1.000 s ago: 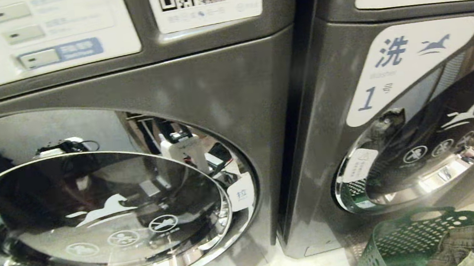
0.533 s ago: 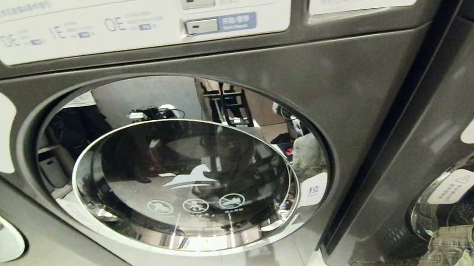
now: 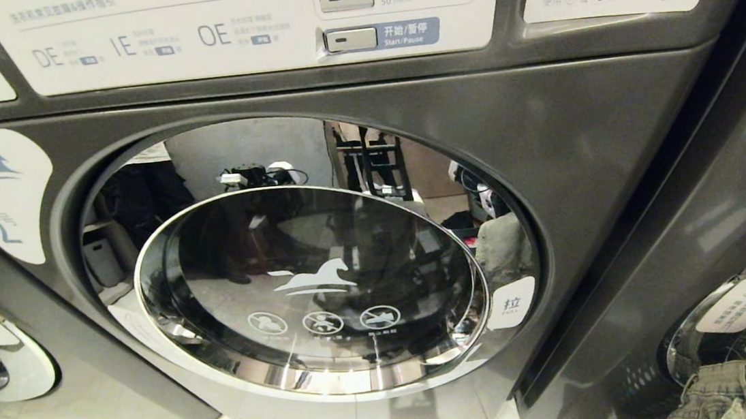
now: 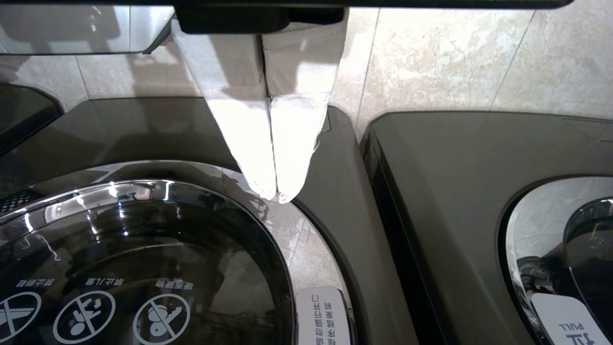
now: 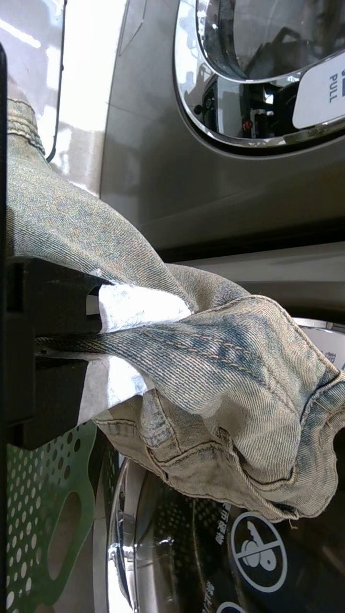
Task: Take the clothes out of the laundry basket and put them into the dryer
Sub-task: Put the clothes in the dryer
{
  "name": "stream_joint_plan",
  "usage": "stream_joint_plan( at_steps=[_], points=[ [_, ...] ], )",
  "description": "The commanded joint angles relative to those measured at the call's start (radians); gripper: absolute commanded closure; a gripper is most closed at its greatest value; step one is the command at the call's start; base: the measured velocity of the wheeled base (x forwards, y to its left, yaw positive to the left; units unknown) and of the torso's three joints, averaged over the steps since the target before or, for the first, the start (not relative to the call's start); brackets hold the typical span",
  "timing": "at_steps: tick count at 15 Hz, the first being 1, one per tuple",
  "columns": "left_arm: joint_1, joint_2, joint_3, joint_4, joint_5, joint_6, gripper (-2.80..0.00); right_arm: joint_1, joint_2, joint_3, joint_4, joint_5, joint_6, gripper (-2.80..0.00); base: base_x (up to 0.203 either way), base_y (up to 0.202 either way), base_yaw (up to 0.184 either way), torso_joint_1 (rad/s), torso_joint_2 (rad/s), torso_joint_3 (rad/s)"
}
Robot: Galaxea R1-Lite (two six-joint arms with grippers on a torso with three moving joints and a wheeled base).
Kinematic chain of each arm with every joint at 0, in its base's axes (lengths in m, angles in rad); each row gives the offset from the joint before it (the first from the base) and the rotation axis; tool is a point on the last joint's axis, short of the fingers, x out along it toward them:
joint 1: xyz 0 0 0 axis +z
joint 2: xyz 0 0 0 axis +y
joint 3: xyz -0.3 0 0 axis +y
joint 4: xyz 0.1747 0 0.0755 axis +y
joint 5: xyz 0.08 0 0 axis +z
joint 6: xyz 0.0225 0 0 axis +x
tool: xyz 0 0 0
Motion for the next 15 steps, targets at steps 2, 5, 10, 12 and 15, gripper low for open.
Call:
stream_joint_plan(
  at_steps=[2, 5, 10, 12, 15],
  points=[
    [0.000, 0.000, -0.001, -0.001, 0.000, 0.000, 0.00, 0.000, 0.001, 0.000, 0.000, 0.001, -0.002, 0.00, 0.000, 0.000, 0.000, 0.072, -0.19, -0.103],
    [0.000, 0.000, 0.000, -0.001, 0.000, 0.000, 0.00, 0.000, 0.001, 0.000, 0.000, 0.001, 0.001, 0.00, 0.000, 0.000, 0.000, 0.139, -0.24, -0.254],
    [0.000, 0.000, 0.000, -0.001, 0.000, 0.000, 0.00, 0.000, 0.001, 0.000, 0.001, 0.001, 0.001, 0.00, 0.000, 0.000, 0.000, 0.115, -0.52, -0.254],
    [0.000, 0.000, 0.000, -0.001, 0.000, 0.000, 0.00, 0.000, 0.001, 0.000, 0.000, 0.001, 0.002, 0.00, 0.000, 0.000, 0.000, 0.300, -0.46, -0.273],
    [0.000, 0.000, -0.001, -0.001, 0.000, 0.000, 0.00, 0.000, 0.001, 0.000, 0.000, -0.001, 0.002, 0.00, 0.000, 0.000, 0.000, 0.244, -0.48, -0.268]
  ],
)
